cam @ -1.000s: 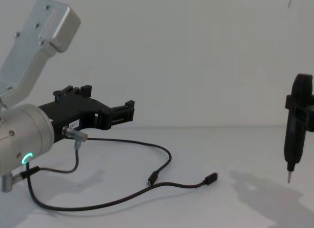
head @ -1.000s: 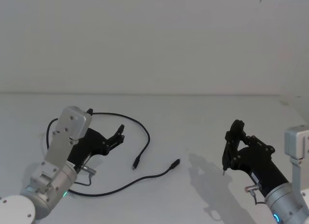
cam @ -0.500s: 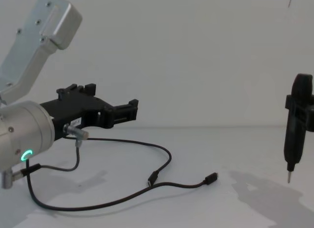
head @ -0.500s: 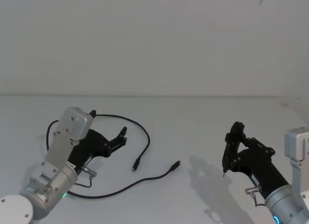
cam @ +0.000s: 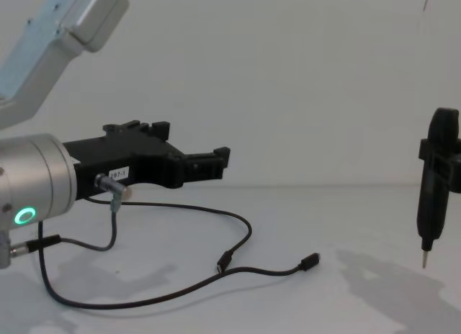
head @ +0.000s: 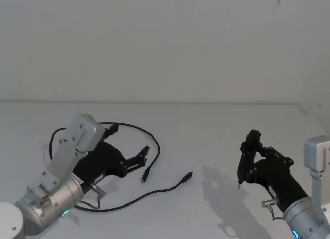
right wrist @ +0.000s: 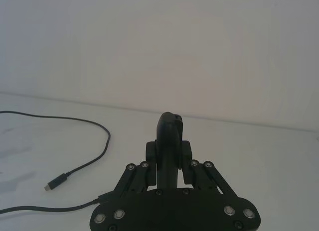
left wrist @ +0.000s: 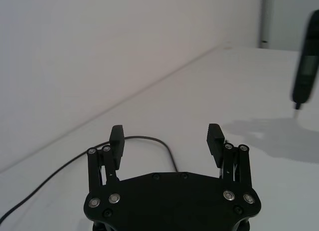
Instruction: Pick up the data cable with the one hand.
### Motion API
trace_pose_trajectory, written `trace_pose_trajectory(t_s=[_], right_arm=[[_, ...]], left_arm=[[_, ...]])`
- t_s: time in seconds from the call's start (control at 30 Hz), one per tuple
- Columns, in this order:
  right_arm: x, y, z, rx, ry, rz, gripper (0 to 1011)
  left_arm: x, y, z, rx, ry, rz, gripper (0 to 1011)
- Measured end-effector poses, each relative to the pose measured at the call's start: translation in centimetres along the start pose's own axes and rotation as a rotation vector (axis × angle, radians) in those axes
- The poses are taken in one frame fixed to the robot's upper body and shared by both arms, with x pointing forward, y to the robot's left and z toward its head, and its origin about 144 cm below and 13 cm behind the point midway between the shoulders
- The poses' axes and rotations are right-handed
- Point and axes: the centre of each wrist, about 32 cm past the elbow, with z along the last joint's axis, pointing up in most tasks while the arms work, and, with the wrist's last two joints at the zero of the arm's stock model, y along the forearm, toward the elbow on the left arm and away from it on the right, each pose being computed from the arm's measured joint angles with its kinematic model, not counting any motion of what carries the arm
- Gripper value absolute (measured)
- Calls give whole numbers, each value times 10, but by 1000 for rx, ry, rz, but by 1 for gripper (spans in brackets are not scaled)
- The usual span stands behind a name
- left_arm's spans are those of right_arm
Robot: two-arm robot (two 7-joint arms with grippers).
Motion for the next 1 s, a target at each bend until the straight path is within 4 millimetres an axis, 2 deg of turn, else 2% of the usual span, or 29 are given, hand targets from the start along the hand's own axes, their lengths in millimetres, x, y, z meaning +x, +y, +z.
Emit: trace_pose_trajectory(t_s=[0.53, 1.0], right_arm=[[0, 0, 0, 0, 0, 0, 279], [0, 0, 0, 0, 0, 0, 279]], left_arm=[[11, 12, 21, 147, 54, -226, 1001], [22, 0, 19, 313, 118, -310, 1001]])
